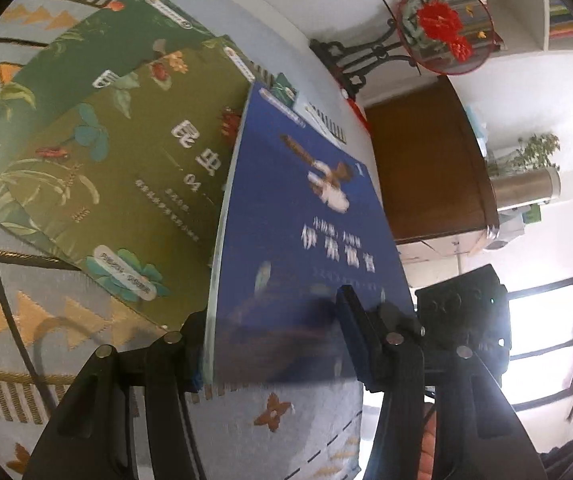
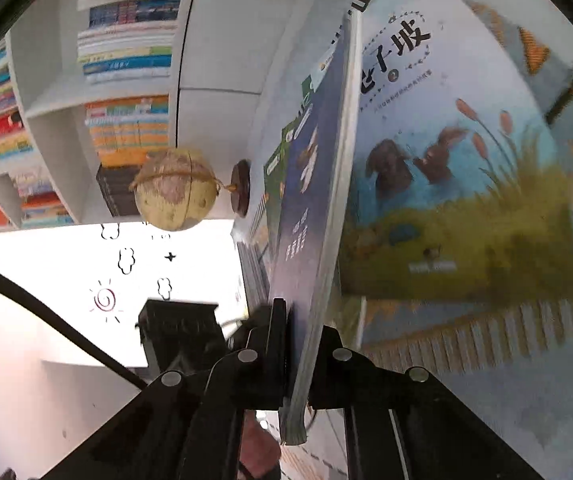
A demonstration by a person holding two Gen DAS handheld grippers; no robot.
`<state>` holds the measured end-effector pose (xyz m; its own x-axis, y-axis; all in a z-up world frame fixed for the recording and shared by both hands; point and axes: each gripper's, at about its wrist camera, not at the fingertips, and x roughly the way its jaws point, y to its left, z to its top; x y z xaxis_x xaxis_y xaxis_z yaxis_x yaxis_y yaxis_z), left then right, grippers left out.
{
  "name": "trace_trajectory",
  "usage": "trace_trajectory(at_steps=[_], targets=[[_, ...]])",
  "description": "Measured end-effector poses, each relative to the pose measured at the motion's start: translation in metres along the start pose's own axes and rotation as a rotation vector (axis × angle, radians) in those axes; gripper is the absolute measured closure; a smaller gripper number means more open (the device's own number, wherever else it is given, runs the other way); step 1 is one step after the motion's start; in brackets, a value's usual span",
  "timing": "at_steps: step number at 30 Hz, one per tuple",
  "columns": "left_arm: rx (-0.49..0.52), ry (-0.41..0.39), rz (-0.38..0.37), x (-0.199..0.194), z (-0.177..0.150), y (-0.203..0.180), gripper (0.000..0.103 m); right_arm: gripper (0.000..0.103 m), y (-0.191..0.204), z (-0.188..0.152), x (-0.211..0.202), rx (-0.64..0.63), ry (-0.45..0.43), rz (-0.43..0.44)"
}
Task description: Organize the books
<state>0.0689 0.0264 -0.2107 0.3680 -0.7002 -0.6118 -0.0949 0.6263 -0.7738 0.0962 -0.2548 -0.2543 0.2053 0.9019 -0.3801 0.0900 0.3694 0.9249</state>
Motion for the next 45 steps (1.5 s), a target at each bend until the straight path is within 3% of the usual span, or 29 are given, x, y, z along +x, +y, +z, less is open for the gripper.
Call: trace_trajectory(at_steps=[3,9,13,22,31,37,45], targets=[[0.091,0.006,0.068,0.007,-0.006,-0.017,0.053,0.095,0.004,-0.009,-0.004,-0.058,0.0,-0.092],[0.416,-0.011,0.291,0.013,-0.032,-0.066,0.054,0.092,0.032,-0.024,0.002,-0.342,0.006,-0.355],[0.441,-0.043,0.296,-0.008,-0.037,-0.07,0.054,0.09,0.067,-0.044,0.014,-0.593,0.032,-0.48],[0.38,-0.232,0.348,-0.109,-0.041,-0.06,0.054,0.09,0.134,-0.088,0.049,-0.838,0.068,-0.42],[0.253,-0.43,0.456,-0.233,-0.037,-0.002,0.054,0.088,0.207,-0.135,0.147,-1.014,0.161,-0.284],[0.186,-0.473,0.511,-0.275,-0.025,0.046,0.054,0.087,0.231,-0.154,0.221,-1.046,0.235,-0.248],[0.119,-0.426,0.502,-0.269,-0.006,0.107,0.054,0.086,0.221,-0.145,0.286,-1.007,0.302,-0.299]])
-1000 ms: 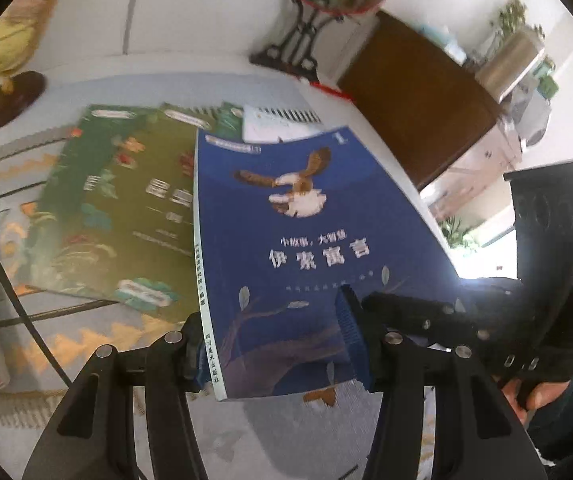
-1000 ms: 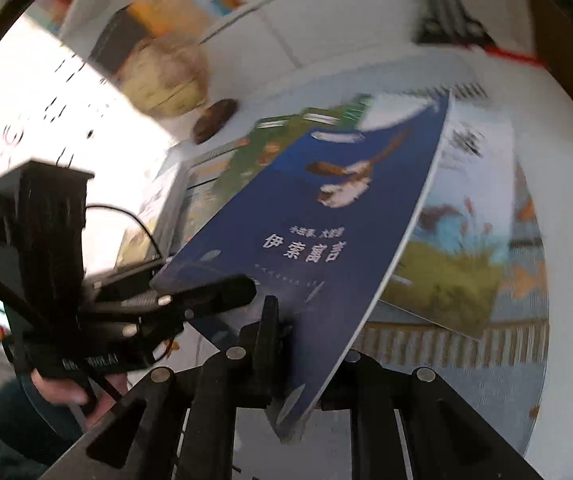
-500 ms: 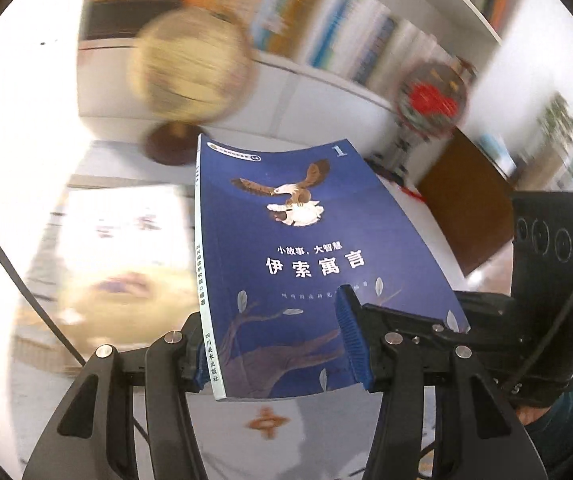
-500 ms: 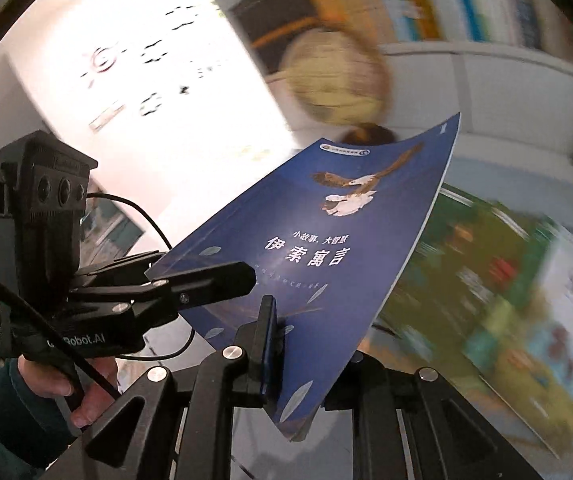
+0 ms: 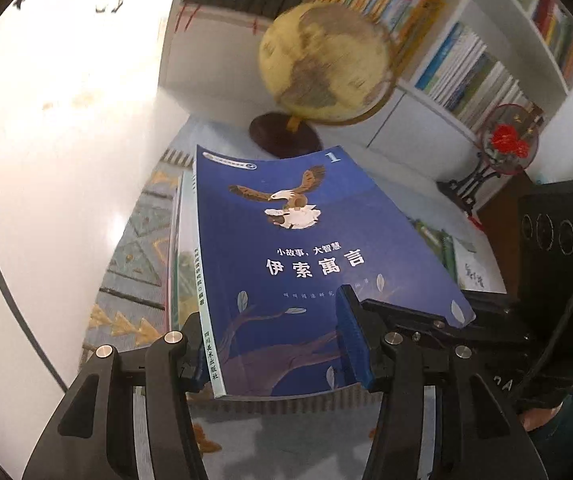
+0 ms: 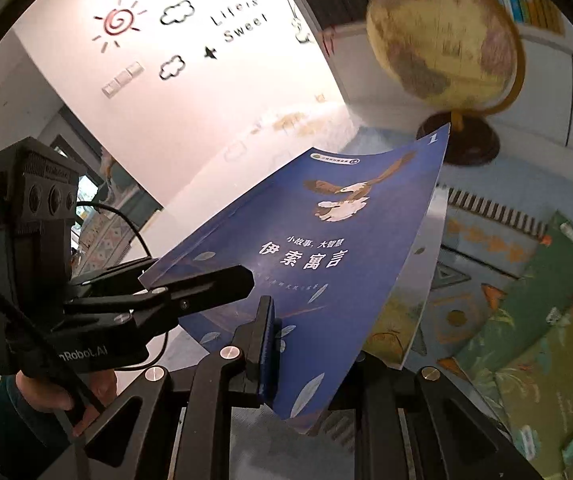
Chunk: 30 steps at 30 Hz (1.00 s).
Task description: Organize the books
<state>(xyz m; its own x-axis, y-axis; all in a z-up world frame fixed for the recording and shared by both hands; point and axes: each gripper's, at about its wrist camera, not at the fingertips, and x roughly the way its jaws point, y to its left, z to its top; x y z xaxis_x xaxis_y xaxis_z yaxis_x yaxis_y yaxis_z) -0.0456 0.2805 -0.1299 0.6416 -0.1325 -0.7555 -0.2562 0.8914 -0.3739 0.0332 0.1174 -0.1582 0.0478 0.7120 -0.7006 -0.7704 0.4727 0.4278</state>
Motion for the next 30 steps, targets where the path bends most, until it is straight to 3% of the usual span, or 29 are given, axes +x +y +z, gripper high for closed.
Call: trace_trajectory(at_steps=[8,18,23,30], targets=[[-0.054,0.09,-0.041,0.028,-0.018,0.023,0.054,0.085,-0.035,-0.003,0.032,0.175,0.05,0.042],[-0.143,0.113,-0.041,0.029,-0.023,0.046,0.054,0.085,-0.041,-0.017,0.043,0.246,0.096,0.028],[-0.168,0.108,-0.001,0.032,-0.024,0.051,0.054,0.081,-0.04,-0.022,0.054,0.269,0.138,0.01],[-0.175,0.063,0.076,0.011,-0.028,0.053,0.054,0.061,-0.038,-0.023,0.05,0.292,0.191,0.04]])
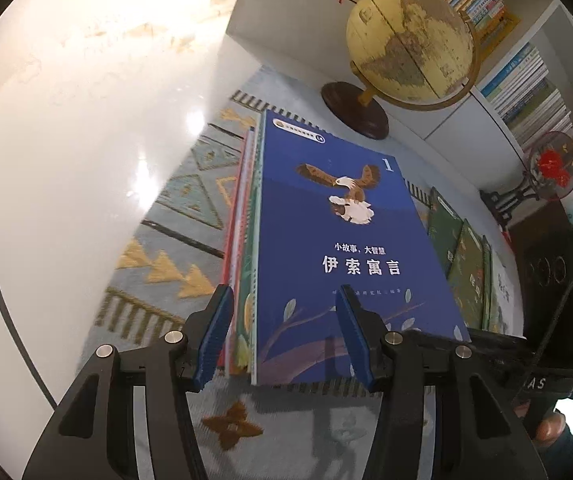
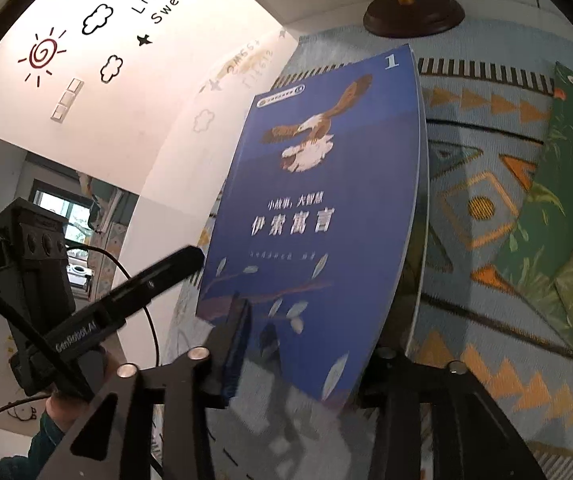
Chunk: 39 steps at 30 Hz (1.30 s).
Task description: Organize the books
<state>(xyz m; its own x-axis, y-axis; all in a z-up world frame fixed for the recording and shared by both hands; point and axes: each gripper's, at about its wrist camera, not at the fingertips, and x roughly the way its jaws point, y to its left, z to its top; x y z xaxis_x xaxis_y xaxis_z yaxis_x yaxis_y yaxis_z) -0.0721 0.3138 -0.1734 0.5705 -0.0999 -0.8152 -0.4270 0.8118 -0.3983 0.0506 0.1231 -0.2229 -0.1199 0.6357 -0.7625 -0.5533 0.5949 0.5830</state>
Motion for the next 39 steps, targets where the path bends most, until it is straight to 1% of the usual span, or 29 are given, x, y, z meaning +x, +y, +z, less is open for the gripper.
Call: trace_trajectory(at_steps=[3,5,6,9,11,13,14,16,17,18,20,22,24,26,29,32,36,39], targets=[[0.022,-0.01,0.022,-0.009,-0.004,-0.008,0.054,0.06,-0.001,-0.012,-0.009,-0.012,0.012,-0.029],[0.059,-0.015,0.028,-0.013,-0.008,-0.023,0.054,0.059,-0.006,-0.026,-0.019,-0.02,0.021,-0.05],[0.074,-0.014,0.025,-0.014,-0.01,-0.031,0.05,0.059,-0.011,-0.035,-0.024,-0.025,0.028,-0.069],[0.125,-0.002,-0.015,-0.009,-0.015,-0.067,0.05,0.059,-0.028,-0.065,-0.047,-0.037,0.019,-0.142],[0.167,0.01,-0.045,-0.003,-0.019,-0.097,0.045,0.059,-0.046,-0.086,-0.067,-0.012,0.006,-0.193],[0.234,0.028,-0.083,0.007,-0.023,-0.137,0.045,0.059,-0.069,-0.105,-0.094,0.034,-0.031,-0.241],[0.257,0.033,-0.096,0.011,-0.026,-0.151,0.045,0.059,-0.08,-0.113,-0.108,0.062,-0.055,-0.262],[0.324,0.059,-0.142,0.024,-0.03,-0.194,0.037,0.059,-0.107,-0.127,-0.141,0.128,-0.11,-0.303],[0.339,0.066,-0.155,0.026,-0.033,-0.207,0.029,0.058,-0.118,-0.132,-0.155,0.16,-0.139,-0.317],[0.358,0.074,-0.177,0.031,-0.036,-0.225,0.027,0.058,-0.132,-0.138,-0.173,0.198,-0.174,-0.335],[0.402,0.096,-0.227,0.043,-0.04,-0.26,0.027,0.056,-0.159,-0.15,-0.208,0.261,-0.252,-0.365],[0.465,0.128,-0.27,0.061,-0.046,-0.299,0.027,0.054,-0.177,-0.155,-0.232,0.304,-0.315,-0.385],[0.515,0.158,-0.304,0.077,-0.053,-0.328,0.027,0.052,-0.202,-0.16,-0.258,0.357,-0.368,-0.423],[0.551,0.211,-0.328,0.102,-0.06,-0.354,0.027,0.052,-0.218,-0.159,-0.274,0.409,-0.402,-0.438],[0.564,0.269,-0.323,0.13,-0.066,-0.373,0.029,0.052,-0.248,-0.159,-0.288,0.47,-0.45,-0.444],[0.581,0.304,-0.304,0.153,-0.073,-0.383,0.029,0.052,-0.255,-0.154,-0.289,0.457,-0.475,-0.448],[0.583,0.348,-0.28,0.178,-0.082,-0.387,0.029,0.054,-0.262,-0.148,-0.276,0.427,-0.448,-0.446],[0.586,0.33,-0.287,0.181,-0.082,-0.389,0.029,0.055,-0.271,-0.143,-0.263,0.416,-0.41,-0.484]])
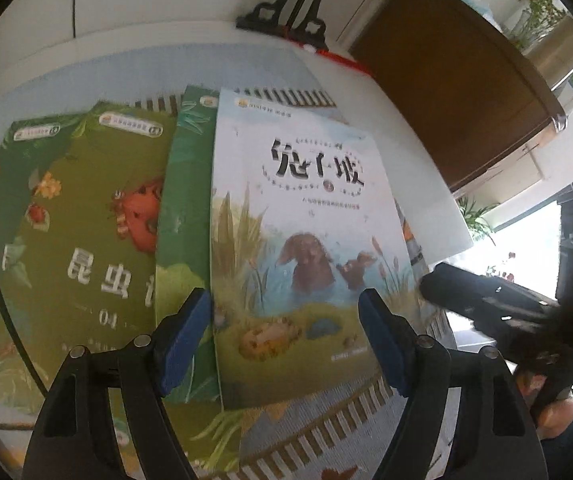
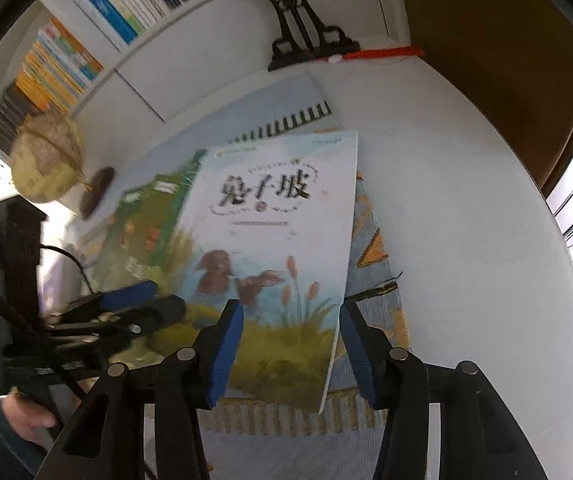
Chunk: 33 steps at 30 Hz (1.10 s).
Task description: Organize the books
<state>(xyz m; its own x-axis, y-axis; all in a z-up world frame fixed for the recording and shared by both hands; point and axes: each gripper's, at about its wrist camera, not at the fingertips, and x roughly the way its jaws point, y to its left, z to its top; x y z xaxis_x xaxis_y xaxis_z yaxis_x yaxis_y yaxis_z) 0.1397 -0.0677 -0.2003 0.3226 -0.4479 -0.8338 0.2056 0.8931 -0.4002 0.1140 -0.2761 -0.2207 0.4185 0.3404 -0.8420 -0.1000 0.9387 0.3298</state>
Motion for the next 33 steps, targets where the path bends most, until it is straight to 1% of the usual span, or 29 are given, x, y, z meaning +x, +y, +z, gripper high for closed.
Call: trace_trajectory(at_steps=[1,7,8,9,13,15,18,21,24,28,29,31,33], targets=[[0.002,0.0,0.001,0.001,0.002,0.0,0.029,0.055,-0.002,0.001,0.004,0.0,0.007,-0.011],[-0.015,-0.017,-0.025,0.003,0.005,0.004,0.029,0.054,-0.015,0.004,0.026,0.051,0.044,0.01],[-0.015,-0.015,-0.032,0.003,0.005,0.004,0.029,0.054,-0.014,0.005,0.025,0.045,0.031,0.013],[-0.015,-0.014,-0.037,0.002,0.005,0.005,0.029,0.053,-0.013,0.006,0.027,0.041,0.038,0.024],[-0.031,-0.017,-0.077,0.003,0.004,0.011,0.028,0.053,-0.01,0.01,0.028,0.013,0.045,0.004],[-0.045,-0.022,-0.084,-0.002,0.0,0.013,0.027,0.052,-0.008,0.011,0.028,-0.001,0.048,0.001],[-0.074,-0.025,-0.074,-0.01,-0.006,0.02,0.027,0.051,-0.001,0.014,0.027,-0.034,0.052,0.005],[-0.115,-0.039,-0.073,-0.024,-0.016,0.032,0.027,0.05,0.017,0.015,0.025,-0.095,0.041,0.024],[-0.172,-0.066,-0.02,-0.044,-0.034,0.051,0.027,0.048,0.039,0.009,0.031,-0.135,0.07,0.076],[-0.268,-0.094,-0.001,-0.062,-0.055,0.077,0.027,0.048,0.068,-0.004,0.046,-0.208,0.113,0.122],[-0.291,-0.097,0.001,-0.063,-0.059,0.082,0.028,0.048,0.074,-0.007,0.046,-0.229,0.108,0.135],[-0.327,-0.108,0.012,-0.065,-0.066,0.089,0.028,0.048,0.079,-0.01,0.047,-0.238,0.127,0.146],[-0.339,-0.114,0.017,-0.063,-0.07,0.089,0.028,0.048,0.077,-0.011,0.046,-0.227,0.129,0.136]])
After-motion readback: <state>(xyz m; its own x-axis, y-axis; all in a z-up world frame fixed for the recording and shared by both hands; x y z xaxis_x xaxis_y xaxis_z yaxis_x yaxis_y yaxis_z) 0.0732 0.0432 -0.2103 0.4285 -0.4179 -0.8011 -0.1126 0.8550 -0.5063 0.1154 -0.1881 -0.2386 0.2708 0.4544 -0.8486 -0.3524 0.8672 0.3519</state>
